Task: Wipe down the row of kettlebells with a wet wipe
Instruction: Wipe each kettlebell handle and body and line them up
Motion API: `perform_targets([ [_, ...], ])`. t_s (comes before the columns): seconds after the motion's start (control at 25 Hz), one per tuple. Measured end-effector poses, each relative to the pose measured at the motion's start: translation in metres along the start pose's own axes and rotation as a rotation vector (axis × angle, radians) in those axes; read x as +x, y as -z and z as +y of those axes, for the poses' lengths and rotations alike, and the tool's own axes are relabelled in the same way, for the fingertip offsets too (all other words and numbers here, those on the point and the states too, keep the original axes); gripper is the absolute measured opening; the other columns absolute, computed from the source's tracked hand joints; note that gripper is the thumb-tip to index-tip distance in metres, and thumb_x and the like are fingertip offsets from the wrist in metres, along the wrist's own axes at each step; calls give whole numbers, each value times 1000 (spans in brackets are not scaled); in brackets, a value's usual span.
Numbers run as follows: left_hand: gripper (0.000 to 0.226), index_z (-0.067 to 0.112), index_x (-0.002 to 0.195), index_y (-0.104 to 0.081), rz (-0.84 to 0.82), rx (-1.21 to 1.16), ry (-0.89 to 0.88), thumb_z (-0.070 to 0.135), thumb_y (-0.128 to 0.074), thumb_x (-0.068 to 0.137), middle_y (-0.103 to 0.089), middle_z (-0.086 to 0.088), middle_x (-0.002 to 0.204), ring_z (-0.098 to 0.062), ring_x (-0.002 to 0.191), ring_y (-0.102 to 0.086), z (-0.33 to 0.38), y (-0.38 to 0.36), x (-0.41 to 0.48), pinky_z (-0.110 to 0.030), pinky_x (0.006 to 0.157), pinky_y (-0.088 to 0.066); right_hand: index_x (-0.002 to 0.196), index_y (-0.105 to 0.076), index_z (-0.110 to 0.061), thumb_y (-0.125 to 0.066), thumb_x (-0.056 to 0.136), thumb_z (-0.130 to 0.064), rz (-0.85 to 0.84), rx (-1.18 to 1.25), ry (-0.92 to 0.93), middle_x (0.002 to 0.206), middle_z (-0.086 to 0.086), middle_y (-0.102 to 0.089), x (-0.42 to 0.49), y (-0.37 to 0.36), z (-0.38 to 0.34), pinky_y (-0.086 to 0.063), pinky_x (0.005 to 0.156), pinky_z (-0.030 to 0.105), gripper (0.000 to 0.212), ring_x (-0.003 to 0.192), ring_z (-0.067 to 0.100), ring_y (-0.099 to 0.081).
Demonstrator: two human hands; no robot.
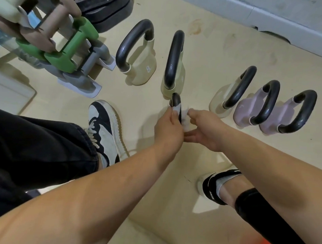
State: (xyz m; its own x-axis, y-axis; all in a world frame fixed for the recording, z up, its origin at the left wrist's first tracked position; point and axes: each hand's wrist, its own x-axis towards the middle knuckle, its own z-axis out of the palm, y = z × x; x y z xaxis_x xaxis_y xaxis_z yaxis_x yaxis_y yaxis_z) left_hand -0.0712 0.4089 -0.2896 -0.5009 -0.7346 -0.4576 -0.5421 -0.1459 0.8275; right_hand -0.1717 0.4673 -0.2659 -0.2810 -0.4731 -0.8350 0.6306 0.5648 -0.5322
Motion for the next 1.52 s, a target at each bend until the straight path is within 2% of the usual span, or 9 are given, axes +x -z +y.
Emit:
perform_targets([
  [0.12, 35, 25, 117, -61, -39, 183, -72, 35, -29, 109, -68, 5, 98, -16, 90, -61, -21, 28, -3, -31, 81, -49, 149, -44, -31, -37, 106, -49, 110, -436, 44, 129, 2, -51, 1, -11, -14, -58, 95, 49, 47, 106, 37, -67],
  [0.28, 32, 17, 89, -54, -85, 229, -34, 29, -32, 109, -57, 4, 75, -15, 68, -52, -25, 32, -36, -27, 59, -37, 148, -49, -29, -50, 102, -54, 79, -406, 76, 140, 2, -51, 5, -17, -24, -61, 87, 50, 53, 112, 38, -63],
  [0.48, 27, 10, 114, -66, -60, -250, 358, 14, -43, 102, -68, -6, 89, -18, 74, -62, 45, 28, 21, -28, 62, -45, 128, -65, -42, -55, 99, -43, 83, -469, 141, 126, -8, -65, 12, -27, -15, -54, 98, 56, 31, 120, 23, -56],
  [0.68, 37, 27, 144, -43, -68, 66, -104, 26, -31, 108, -58, 11, 128, -7, 112, -56, -12, 19, -29, -24, 92, -46, 118, -73, -35, -59, 98, -41, 76, -333, 140, 118, -3, -75, 24, -20, -17, -56, 98, 47, 26, 109, 22, -71],
  [0.8, 36, 23, 138, -50, 32, 34, -46, 26, -29, 109, -62, 6, 120, -14, 108, -61, -1, 6, -18, -29, 89, -48, 113, -76, -28, -63, 97, -41, 94, -331, 163, 112, -1, -76, 33, -16, -17, -57, 90, 41, 25, 100, 23, -72],
  [1.0, 32, 2, 125, -57, -72, -148, 491, 17, -42, 102, -69, -17, 110, -36, 101, -70, 53, 16, 83, -45, 91, -58, 117, -68, -19, -44, 103, -51, 189, -322, 139, 111, 1, -73, 38, -6, -12, -60, 88, 42, 42, 94, 23, -73],
  [1.12, 40, 2, 131, -53, -54, -6, 330, 26, -36, 105, -65, -12, 121, -33, 111, -64, 60, 12, 57, -38, 95, -53, 120, -67, -18, -40, 103, -51, 209, -294, 90, 113, 7, -73, 36, -4, -16, -63, 86, 47, 46, 95, 28, -74],
  [1.28, 30, 27, 111, -60, -111, 217, -21, 35, -31, 106, -67, 11, 96, -16, 94, -66, 6, 30, -32, -22, 69, -46, 108, -70, -9, -45, 101, -54, 138, -322, 54, 102, 16, -76, 33, -18, -22, -64, 79, 44, 52, 87, 32, -74],
  [1.52, 32, 11, 104, -64, -152, 409, 155, 28, -36, 106, -69, -13, 99, -28, 89, -66, -6, 72, 21, -38, 80, -53, 112, -65, -3, -68, 92, -37, 98, -396, 108, 92, 15, -76, 28, -39, -17, -64, 83, 49, 40, 82, 31, -75],
])
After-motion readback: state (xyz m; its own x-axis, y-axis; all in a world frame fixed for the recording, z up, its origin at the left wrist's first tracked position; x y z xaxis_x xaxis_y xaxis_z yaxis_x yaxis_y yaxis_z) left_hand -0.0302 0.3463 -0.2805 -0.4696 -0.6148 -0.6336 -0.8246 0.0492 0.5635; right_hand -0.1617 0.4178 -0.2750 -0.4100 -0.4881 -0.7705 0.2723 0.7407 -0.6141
